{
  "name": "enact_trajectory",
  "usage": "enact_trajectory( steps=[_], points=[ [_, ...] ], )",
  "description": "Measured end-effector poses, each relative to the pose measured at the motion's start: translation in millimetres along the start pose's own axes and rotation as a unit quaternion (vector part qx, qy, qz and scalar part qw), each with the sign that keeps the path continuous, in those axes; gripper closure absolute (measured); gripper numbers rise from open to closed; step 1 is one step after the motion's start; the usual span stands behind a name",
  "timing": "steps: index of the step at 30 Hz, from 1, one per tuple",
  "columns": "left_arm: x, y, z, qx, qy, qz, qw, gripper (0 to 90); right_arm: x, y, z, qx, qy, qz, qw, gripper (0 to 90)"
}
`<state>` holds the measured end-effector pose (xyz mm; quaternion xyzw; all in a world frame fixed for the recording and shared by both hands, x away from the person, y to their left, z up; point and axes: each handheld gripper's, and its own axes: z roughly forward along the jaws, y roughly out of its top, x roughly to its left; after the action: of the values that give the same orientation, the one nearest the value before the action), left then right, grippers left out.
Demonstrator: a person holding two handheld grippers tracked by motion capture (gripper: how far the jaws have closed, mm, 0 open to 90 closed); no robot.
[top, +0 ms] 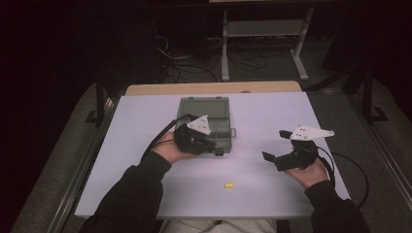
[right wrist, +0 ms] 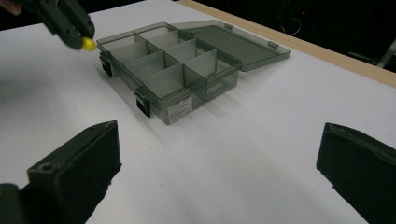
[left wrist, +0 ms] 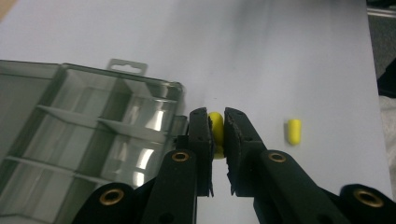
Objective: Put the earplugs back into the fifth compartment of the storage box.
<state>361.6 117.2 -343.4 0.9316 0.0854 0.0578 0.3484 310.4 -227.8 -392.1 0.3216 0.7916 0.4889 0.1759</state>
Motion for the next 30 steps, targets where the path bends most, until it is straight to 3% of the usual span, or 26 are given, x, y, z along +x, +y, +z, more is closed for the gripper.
enact_trajectory(
  steps=[9, 17, 30],
  points=[
    [19.0, -1.7, -26.5, -0.009, 0.024, -0.014, 0.9996, 82.3, 0.4, -0.2, 1.0, 0.003, -0.001, -0.002, 1.0, 0.0],
    [30.3, -17.2, -42.3, -0.009, 0.047, -0.033, 0.9983, 82.6, -0.1, -0.4, 0.2, 0.001, -0.001, -0.001, 1.0, 0.0],
    [55.2, -49.7, -63.7, -0.03, 0.087, -0.099, 0.9908, 83.0, 0.5, -0.6, 0.4, 0.003, -0.001, -0.001, 1.0, 0.0]
  ],
)
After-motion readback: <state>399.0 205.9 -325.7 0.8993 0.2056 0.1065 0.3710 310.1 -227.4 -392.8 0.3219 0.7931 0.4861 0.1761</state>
